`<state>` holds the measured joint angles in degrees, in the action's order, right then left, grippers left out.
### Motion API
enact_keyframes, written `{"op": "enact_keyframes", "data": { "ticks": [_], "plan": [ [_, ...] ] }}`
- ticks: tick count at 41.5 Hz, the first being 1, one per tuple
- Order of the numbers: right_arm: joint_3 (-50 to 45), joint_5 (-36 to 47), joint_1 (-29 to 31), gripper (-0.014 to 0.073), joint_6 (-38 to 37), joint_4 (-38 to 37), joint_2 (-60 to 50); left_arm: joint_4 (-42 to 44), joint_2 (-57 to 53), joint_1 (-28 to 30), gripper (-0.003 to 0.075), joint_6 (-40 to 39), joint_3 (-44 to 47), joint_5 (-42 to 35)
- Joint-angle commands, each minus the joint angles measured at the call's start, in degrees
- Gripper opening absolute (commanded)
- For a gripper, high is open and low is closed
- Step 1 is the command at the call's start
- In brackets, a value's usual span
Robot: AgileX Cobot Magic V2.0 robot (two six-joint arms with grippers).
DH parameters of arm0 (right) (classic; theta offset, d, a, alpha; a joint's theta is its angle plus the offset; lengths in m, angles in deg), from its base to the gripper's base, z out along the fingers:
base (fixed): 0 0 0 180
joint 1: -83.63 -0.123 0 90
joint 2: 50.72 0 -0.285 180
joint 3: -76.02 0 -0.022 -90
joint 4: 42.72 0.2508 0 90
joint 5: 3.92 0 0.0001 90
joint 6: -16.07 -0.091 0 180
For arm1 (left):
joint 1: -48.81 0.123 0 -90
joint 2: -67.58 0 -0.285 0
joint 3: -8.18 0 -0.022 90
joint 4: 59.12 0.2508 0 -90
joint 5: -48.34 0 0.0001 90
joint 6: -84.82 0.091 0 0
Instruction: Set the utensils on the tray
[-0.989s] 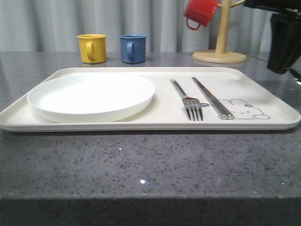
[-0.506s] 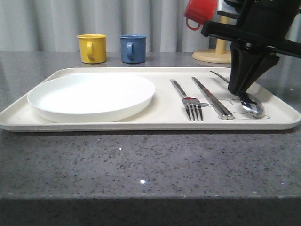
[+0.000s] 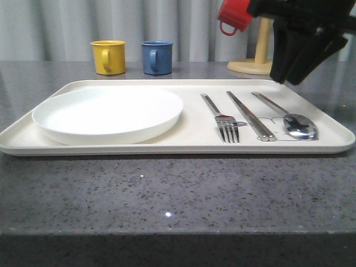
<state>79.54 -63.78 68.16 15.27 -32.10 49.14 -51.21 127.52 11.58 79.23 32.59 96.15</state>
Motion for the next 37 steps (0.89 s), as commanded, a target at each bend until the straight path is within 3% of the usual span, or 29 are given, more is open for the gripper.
{"op": "enact_keyframes", "data": {
  "ticks": [1,7,22,37],
  "plan": [
    [-0.7,0.4,-3.0,0.0256,4.5,-0.6,-7.2,0.4,-0.3,-0.5,0.0304,-0.7,-1.5,-3.8],
    [-7.3,0.1,-7.2,0.0256,4.5,-3.8,-15.0,0.4,-0.3,-0.5,0.0304,-0.7,-1.5,-3.8],
    [-25.4,0.1,-7.3,0.0256,4.4,-5.3,-38.4,0.6,-0.3,-0.5,0.0304,-0.7,-1.5,-3.3],
    [-31.8,0.9,-7.3,0.0256,4.4,-5.4,-57.8,0.6,-0.3,-0.5,0.0304,-0.7,-1.5,-3.5]
  ]
}}
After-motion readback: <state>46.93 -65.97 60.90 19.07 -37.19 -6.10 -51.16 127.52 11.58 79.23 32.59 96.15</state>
